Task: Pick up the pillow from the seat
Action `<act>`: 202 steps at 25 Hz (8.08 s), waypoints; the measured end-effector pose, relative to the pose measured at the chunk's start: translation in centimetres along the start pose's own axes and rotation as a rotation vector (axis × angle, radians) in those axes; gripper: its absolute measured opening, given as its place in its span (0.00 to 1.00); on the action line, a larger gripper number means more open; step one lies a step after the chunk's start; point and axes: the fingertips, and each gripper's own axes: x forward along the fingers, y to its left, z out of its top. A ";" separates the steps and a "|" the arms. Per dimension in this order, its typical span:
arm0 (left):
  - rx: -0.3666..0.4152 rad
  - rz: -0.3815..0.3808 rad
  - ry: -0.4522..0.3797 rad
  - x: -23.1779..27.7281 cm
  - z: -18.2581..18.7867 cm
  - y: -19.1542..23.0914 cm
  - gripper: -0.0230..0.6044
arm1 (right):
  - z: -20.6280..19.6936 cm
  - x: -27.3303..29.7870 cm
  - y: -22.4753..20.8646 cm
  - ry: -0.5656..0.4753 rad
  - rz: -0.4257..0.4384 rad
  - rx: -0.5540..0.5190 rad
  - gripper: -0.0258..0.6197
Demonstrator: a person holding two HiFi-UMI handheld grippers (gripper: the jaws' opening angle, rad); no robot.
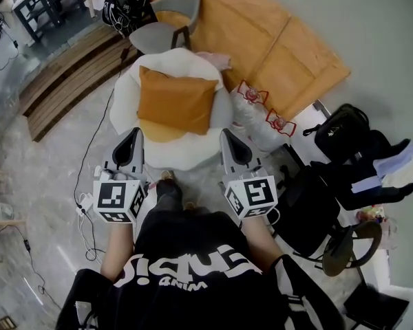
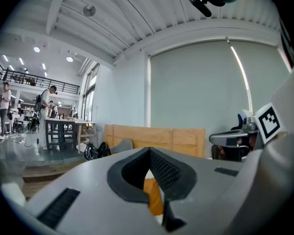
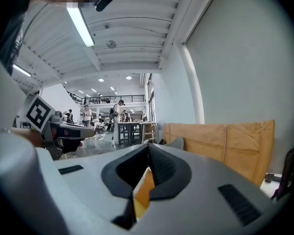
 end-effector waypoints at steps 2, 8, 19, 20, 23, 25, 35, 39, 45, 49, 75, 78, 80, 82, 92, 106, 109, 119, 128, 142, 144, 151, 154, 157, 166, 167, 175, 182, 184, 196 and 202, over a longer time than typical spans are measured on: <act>0.001 -0.010 0.003 1.0 0.0 0.4 0.05 | 0.1 0.7 -0.5 -0.001 -0.013 0.003 0.07; 0.002 -0.030 0.010 4.2 0.6 2.3 0.05 | -0.1 3.7 -1.2 0.021 -0.024 0.010 0.07; -0.012 -0.062 0.043 12.1 -0.1 8.5 0.05 | -1.1 13.1 -2.1 0.071 -0.043 0.020 0.07; -0.012 -0.065 0.045 12.9 -0.1 9.2 0.05 | -1.1 14.2 -2.1 0.075 -0.041 0.019 0.07; -0.012 -0.068 0.047 15.1 -0.1 11.6 0.05 | -1.0 17.6 -2.0 0.078 -0.038 0.015 0.07; -0.014 -0.069 0.044 16.3 0.2 13.2 0.05 | -0.7 19.7 -1.9 0.079 -0.039 0.012 0.07; -0.002 -0.063 -0.002 21.6 2.7 18.9 0.05 | 2.0 25.5 -3.2 0.062 -0.099 -0.028 0.07; 0.000 -0.063 -0.031 22.9 4.1 19.1 0.05 | 4.0 26.7 -4.7 0.018 -0.118 -0.050 0.07; -0.010 -0.051 -0.039 24.0 4.6 18.1 0.05 | 4.8 27.4 -5.8 -0.013 -0.097 -0.053 0.07; -0.020 -0.081 -0.007 25.0 4.0 17.2 0.05 | 4.4 28.0 -6.6 -0.004 -0.091 -0.038 0.07; -0.036 -0.085 0.206 29.2 -12.5 15.7 0.05 | -13.7 28.6 -8.5 0.257 -0.062 0.073 0.07; -0.045 -0.091 0.207 29.7 -13.6 15.8 0.05 | -14.5 29.2 -8.8 0.261 -0.059 0.074 0.07; -0.049 -0.095 0.206 30.4 -14.2 15.9 0.05 | -15.1 29.7 -9.1 0.261 -0.057 0.075 0.07; -0.047 -0.096 0.201 31.5 -14.8 16.3 0.05 | -15.8 30.4 -9.6 0.259 -0.061 0.078 0.07; -0.068 -0.073 0.265 38.6 -21.7 18.9 0.05 | -23.0 36.6 -12.5 0.340 -0.049 0.059 0.07; -0.141 -0.066 0.432 48.0 -37.5 21.5 0.05 | -37.9 44.8 -16.5 0.496 -0.069 0.084 0.07; -0.143 -0.035 0.457 48.3 -39.8 22.8 0.05 | -39.5 44.7 -17.2 0.495 -0.073 0.104 0.07; -0.215 0.019 0.586 49.6 -46.7 26.2 0.39 | -46.5 43.2 -20.0 0.597 -0.201 0.194 0.54; -0.271 0.110 0.653 51.2 -52.5 29.1 0.44 | -52.7 42.9 -20.5 0.703 -0.236 0.292 0.56; -0.323 0.087 0.668 52.8 -55.0 29.0 0.41 | -55.5 44.7 -21.7 0.769 -0.270 0.222 0.50; -0.318 0.080 0.678 52.7 -55.2 28.7 0.34 | -55.6 44.5 -21.6 0.772 -0.264 0.207 0.43; -0.320 0.032 0.749 51.9 -55.6 27.4 0.07 | -55.7 44.0 -20.8 0.782 -0.220 0.268 0.13; -0.314 0.021 0.750 51.4 -55.4 27.4 0.07 | -55.7 43.8 -20.6 0.781 -0.214 0.276 0.12; -0.323 0.017 0.732 50.8 -54.4 27.3 0.07 | -55.0 43.3 -20.4 0.765 -0.206 0.271 0.12; -0.326 -0.035 0.629 49.2 -42.1 27.0 0.07 | -43.5 42.6 -21.0 0.616 -0.195 0.212 0.12; -0.312 -0.043 0.613 48.3 -39.6 26.9 0.07 | -41.1 42.2 -20.8 0.597 -0.186 0.200 0.12; -0.255 -0.048 0.455 39.3 -18.5 26.4 0.07 | -21.9 37.1 -16.9 0.461 -0.104 0.165 0.12; -0.226 -0.050 0.333 33.5 -7.8 24.5 0.07 | -11.0 33.2 -15.7 0.333 -0.117 0.151 0.12; -0.225 -0.062 0.304 32.1 -6.5 23.6 0.07 | -9.6 31.8 -15.5 0.313 -0.119 0.147 0.12; -0.230 -0.106 0.185 27.6 -1.4 20.1 0.07 | -2.6 27.6 -15.2 0.189 -0.098 0.103 0.12; -0.155 -0.077 0.022 23.1 5.2 19.4 0.07 | 3.8 24.7 -13.3 0.064 -0.043 0.060 0.12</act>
